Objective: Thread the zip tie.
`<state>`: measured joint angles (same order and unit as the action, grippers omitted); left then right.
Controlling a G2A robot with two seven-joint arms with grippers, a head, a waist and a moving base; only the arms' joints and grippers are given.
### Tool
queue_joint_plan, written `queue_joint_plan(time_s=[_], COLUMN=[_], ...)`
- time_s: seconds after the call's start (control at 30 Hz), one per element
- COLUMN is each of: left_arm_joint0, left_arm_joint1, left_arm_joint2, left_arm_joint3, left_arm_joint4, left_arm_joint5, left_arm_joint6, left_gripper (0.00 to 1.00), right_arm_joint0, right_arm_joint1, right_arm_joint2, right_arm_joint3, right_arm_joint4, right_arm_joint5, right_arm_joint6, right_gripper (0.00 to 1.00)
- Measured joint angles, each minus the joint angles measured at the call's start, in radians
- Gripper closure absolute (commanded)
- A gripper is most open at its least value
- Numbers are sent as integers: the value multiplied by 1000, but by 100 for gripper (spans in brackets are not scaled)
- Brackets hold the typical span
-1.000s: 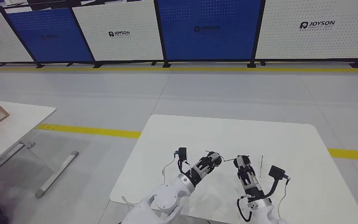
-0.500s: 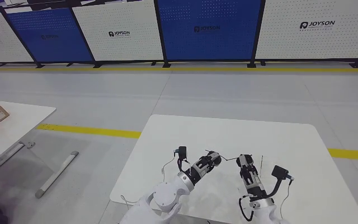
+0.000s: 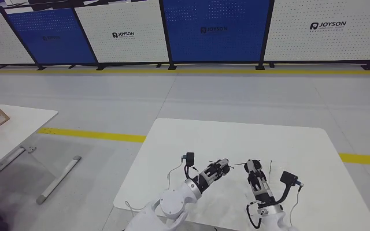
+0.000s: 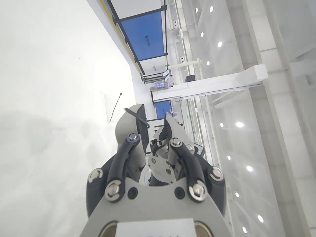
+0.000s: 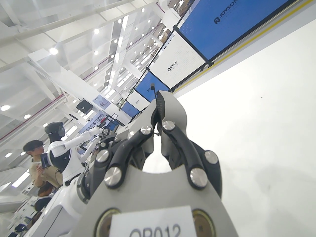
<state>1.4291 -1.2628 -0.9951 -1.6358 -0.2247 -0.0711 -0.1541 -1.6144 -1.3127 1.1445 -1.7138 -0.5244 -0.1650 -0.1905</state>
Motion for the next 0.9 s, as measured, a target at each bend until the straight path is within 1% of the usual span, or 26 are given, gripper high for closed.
queue_joint_plan(time_s=[0.1, 0.17, 0.23, 0.43, 0.57, 0.67, 0.77, 0.8, 0.9], left_arm_joint0=[0, 0, -1, -3, -2, -2, -2, -1, 3], left_arm_joint1=[0, 0, 0, -1, -1, 1, 5, 7, 9], left_arm_joint2=[3, 4, 4, -8, -15, -15, -5, 1, 14], left_arm_joint3=[-1, -1, 0, 1, 0, -1, -7, -11, -19], left_arm_joint4=[5, 6, 6, -10, -8, 40, 142, 187, 279], left_arm_joint5=[9, 12, 12, -7, -9, 1, 17, 25, 49], left_arm_joint6=[-9, -9, -7, 17, 22, 36, 57, 63, 76], left_gripper=[80, 91, 100, 100, 100, 100, 100, 100, 100], right_arm_joint0=[-1, -1, 0, -6, -17, -27, -35, -36, -33], right_arm_joint1=[-1, -2, -3, -4, -4, -2, -1, 0, 0], right_arm_joint2=[0, 0, 0, 9, 21, 32, 42, 44, 46], right_arm_joint3=[-1, 0, 1, 3, -3, -12, -19, -19, -17], right_arm_joint4=[-1, 0, 0, 1, 7, 15, 14, 10, 1], right_arm_joint5=[1, 0, 0, -6, -15, -28, -32, -28, -12], right_arm_joint6=[-1, -1, 0, -5, 0, 10, 17, 25, 53], right_gripper=[100, 100, 100, 100, 100, 100, 100, 100, 100])
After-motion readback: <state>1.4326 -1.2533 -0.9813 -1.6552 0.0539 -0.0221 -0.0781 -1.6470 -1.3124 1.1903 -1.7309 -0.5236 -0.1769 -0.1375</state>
